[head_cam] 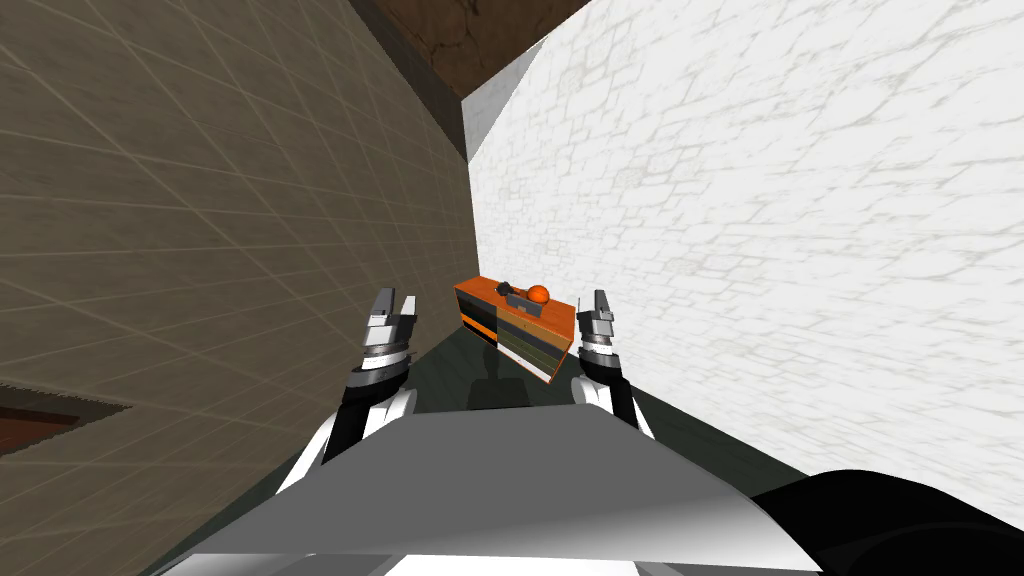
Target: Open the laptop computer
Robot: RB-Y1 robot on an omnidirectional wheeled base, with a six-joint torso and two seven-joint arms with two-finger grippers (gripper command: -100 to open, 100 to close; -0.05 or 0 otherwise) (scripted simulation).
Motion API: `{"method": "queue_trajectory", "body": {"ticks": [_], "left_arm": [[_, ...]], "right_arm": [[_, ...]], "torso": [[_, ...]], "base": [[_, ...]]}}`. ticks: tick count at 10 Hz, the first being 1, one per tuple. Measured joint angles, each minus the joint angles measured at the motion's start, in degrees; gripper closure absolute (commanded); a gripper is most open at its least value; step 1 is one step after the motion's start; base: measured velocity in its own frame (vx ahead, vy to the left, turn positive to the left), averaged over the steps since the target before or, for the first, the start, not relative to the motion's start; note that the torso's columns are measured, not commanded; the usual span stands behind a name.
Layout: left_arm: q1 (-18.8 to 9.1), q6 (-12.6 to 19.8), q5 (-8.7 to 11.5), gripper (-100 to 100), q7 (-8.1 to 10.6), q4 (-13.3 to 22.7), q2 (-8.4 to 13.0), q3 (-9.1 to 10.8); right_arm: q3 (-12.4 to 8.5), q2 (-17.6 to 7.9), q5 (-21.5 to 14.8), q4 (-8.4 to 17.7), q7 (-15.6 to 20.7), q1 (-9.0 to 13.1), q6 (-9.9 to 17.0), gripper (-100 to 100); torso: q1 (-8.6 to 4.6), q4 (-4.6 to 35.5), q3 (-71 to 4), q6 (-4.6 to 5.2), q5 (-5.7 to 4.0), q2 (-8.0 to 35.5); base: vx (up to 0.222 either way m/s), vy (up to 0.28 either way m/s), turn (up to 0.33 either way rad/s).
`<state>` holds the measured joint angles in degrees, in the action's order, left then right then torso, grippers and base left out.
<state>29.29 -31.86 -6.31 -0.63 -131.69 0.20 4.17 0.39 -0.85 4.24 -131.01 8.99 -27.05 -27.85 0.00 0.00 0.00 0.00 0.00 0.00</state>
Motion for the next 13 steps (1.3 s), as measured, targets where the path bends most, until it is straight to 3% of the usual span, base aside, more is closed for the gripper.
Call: {"method": "queue_trajectory", "body": {"ticks": [2, 9, 10, 13], "left_arm": [[0.0, 0.0, 0.0, 0, 0.00, 0.0, 0.0, 0.00], [0.0, 0.0, 0.0, 0, 0.00, 0.0, 0.0, 0.00], [0.0, 0.0, 0.0, 0, 0.00, 0.0, 0.0, 0.00], [0.0, 0.0, 0.0, 0, 0.00, 0.0, 0.0, 0.00]], "right_arm": [[0.0, 0.0, 0.0, 0.0, 0.0, 0.0, 0.0, 0], [0.0, 0.0, 0.0, 0.0, 0.0, 0.0, 0.0, 0], [0.0, 0.0, 0.0, 0.0, 0.0, 0.0, 0.0, -100], [-0.6, -3.5, -1.3, 1.2, 1.0, 0.5, 0.8, -100]], "torso": [[0.00, 6.0, -12.0, 0.00, 0.00, 6.0], [0.00, 35.4, -70.7, 0.00, 0.00, 35.4], [0.00, 39.6, -79.2, 0.00, 0.00, 39.6], [0.06, 42.2, -84.6, 0.00, 0.02, 42.1]], "base": [[0.000, 0.000, 0.000], [0.000, 0.000, 0.000], [0.014, 0.010, -0.013], [0.036, 0.034, -0.027]]}}
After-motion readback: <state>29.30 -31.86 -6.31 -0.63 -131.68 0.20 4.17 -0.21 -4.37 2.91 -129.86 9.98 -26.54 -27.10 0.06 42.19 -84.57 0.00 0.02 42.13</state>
